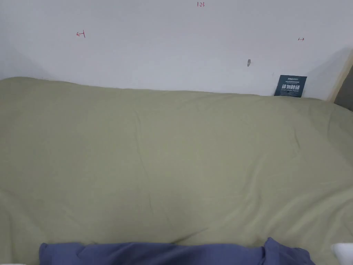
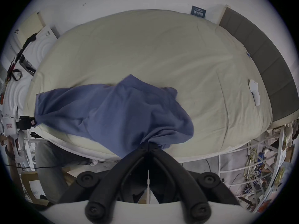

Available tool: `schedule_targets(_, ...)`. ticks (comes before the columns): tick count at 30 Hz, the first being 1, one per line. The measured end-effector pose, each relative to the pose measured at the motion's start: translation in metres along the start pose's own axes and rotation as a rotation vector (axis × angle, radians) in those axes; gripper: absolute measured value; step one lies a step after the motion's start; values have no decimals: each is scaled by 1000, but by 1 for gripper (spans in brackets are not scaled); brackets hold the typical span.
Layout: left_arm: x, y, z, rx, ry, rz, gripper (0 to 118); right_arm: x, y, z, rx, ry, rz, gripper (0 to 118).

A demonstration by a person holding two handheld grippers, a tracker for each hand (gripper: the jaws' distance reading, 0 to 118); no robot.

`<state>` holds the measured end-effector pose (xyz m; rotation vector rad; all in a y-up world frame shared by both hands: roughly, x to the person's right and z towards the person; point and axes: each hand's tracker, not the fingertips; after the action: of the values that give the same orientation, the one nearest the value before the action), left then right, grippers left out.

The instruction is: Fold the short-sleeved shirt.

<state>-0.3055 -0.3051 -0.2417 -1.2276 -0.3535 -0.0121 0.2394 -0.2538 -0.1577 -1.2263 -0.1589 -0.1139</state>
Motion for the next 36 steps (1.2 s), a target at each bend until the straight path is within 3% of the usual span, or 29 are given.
schedule_targets(5, -10, 4, -3, 8, -18, 53, 5, 15, -4, -16, -19, -14, -59, 0)
schedule_targets(7, -8, 5, -6, 4, 1, 33, 13, 18, -3, -19, -23, 17, -85, 4)
schedule_targets(8, -7, 4, -7, 1, 6, 33, 21, 17, -4, -18, -14, 42, -103, 13)
schedule_targets(9, -8, 4, -6, 2, 7, 34, 34, 18, -5, -16, -3, 77, -123, 38)
schedule_targets(10, -10, 1, -5, 12, 13, 39, 49, 19, -5, -12, 0, 102, -134, 81)
schedule_targets(11, -9, -2, -2, 16, 8, 49, 56, 19, -5, -7, 8, 109, -142, 92)
schedule_targets(13, -11, -8, 13, 48, 8, 89, 61, 16, -7, 17, 71, 130, -147, 87)
schedule_targets(16, 0, -8, 54, 169, 25, 118, 61, -1, -5, 65, 172, 71, -107, 88)
schedule_targets(24, 99, 6, 108, 482, 51, -19, 59, -83, -22, 119, 459, 56, 5, 87)
schedule_targets(25, 110, 3, 106, 506, 43, -14, 52, -94, -29, 118, 493, 55, 12, 80)
schedule_targets(26, 119, -2, 104, 515, 34, -18, 36, -102, -35, 115, 509, 57, 8, 67)
schedule_targets(27, 129, -6, 99, 515, 33, -30, 14, -111, -41, 110, 508, 46, 5, 47)
schedule_targets(28, 139, -13, 93, 538, 39, -56, 1, -120, -46, 102, 512, 17, 0, 12)
schedule_targets(29, 147, -22, 89, 566, 69, -75, 1, -128, -53, 96, 515, -17, -10, 3)
schedule_targets(36, 172, -67, 61, 467, 93, -109, 1, -154, -91, 63, 480, 28, 9, 1)
